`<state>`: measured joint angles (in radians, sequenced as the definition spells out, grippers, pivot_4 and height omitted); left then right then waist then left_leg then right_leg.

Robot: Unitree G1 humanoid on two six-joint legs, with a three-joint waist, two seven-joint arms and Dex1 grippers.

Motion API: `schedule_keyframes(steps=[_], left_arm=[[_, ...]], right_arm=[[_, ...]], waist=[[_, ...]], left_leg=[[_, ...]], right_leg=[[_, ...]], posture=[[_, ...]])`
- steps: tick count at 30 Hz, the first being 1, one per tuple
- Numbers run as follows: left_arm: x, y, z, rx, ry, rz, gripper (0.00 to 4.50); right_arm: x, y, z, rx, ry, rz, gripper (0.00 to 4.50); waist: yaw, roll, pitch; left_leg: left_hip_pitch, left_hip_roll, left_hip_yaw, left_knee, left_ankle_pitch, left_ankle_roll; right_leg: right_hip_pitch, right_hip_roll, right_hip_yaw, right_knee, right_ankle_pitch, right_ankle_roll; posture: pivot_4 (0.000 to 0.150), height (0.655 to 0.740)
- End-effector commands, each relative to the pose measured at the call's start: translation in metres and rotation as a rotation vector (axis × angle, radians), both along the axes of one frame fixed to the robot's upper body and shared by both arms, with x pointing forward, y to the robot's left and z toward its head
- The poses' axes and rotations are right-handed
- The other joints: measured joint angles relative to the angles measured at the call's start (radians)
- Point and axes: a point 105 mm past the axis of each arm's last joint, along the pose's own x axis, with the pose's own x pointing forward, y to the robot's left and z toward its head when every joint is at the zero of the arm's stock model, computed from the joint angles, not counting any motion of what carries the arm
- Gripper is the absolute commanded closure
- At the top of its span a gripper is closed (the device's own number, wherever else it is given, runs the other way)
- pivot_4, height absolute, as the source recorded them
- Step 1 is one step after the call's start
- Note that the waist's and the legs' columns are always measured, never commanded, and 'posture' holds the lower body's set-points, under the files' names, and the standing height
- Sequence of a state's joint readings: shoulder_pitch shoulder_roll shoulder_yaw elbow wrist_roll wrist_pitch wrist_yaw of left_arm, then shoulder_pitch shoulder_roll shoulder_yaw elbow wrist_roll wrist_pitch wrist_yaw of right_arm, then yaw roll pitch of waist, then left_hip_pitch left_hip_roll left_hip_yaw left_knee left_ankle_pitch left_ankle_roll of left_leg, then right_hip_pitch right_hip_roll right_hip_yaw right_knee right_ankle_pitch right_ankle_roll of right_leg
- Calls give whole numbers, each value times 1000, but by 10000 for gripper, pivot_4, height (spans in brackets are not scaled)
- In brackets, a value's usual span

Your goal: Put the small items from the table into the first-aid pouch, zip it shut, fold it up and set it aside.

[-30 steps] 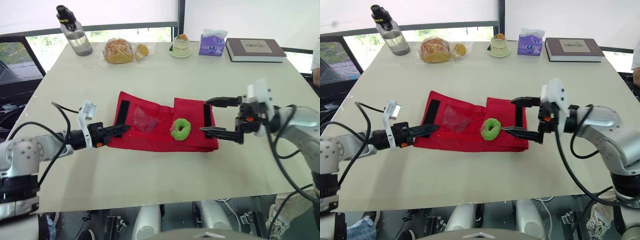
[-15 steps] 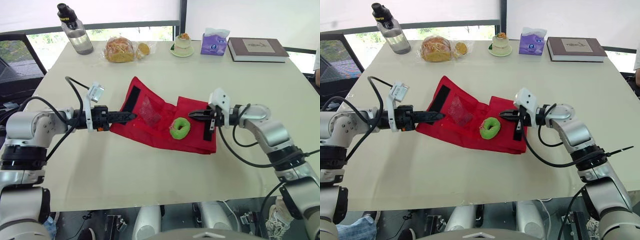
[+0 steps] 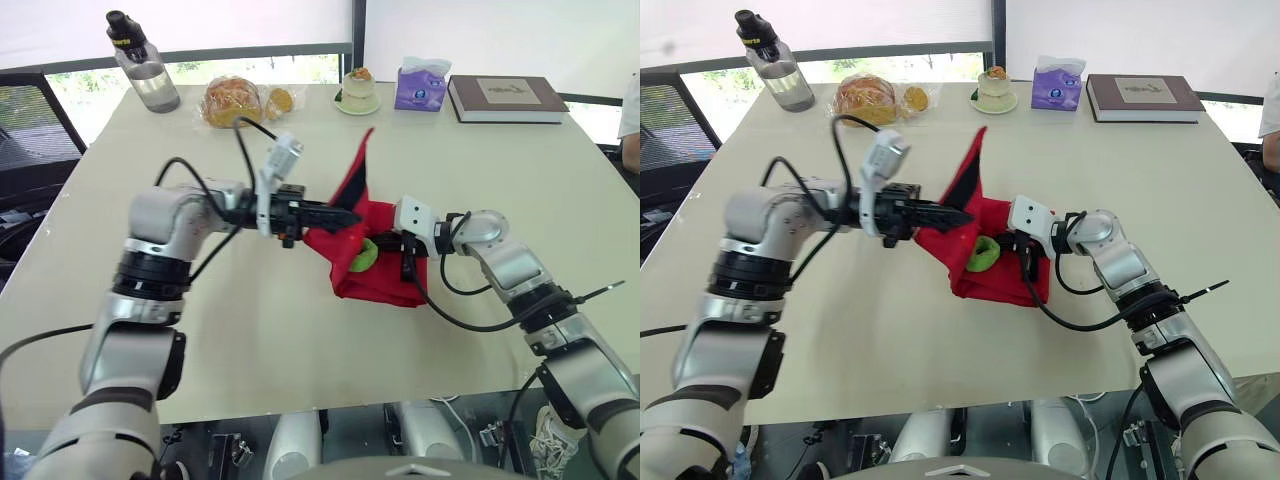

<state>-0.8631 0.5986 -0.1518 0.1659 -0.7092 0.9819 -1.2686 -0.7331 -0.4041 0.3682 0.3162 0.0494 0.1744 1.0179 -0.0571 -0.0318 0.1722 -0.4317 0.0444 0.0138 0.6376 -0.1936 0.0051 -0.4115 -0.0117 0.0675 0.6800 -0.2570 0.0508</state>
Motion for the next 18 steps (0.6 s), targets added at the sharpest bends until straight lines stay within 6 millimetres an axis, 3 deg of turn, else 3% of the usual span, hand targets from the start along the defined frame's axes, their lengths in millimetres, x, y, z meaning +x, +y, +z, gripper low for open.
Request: schedule_keyframes(steps=[1,5,11,18], left_arm=[[4,-19,14,-80,-36,-57,45000],[6,-31,9,-81,-32,-88,45000],[7,-30,5,-83,-25,-97,45000],[7,-32,1,-88,-3,-102,45000]], right_arm=[[0,1,-11,43,76,-62,44379],[-1,-1,-4,118,93,-104,44379],[-16,-14,37,398,116,-136,44379],[-36,-49,55,470,55,-193,44379]], waist=[[1,0,0],[1,0,0],[12,1,1],[21,1,1]], left_leg=[[0,0,0,0,0,0],[0,0,0,0,0,0],[-1,0,0,0,0,0],[-2,-2,0,0,0,0]], right_leg=[[0,0,0,0,0,0],[0,0,0,0,0,0],[0,0,0,0,0,0],[0,-2,0,-1,0,0]], posture=[[1500,7400],[1500,7400],[1500,7400],[1500,7400]])
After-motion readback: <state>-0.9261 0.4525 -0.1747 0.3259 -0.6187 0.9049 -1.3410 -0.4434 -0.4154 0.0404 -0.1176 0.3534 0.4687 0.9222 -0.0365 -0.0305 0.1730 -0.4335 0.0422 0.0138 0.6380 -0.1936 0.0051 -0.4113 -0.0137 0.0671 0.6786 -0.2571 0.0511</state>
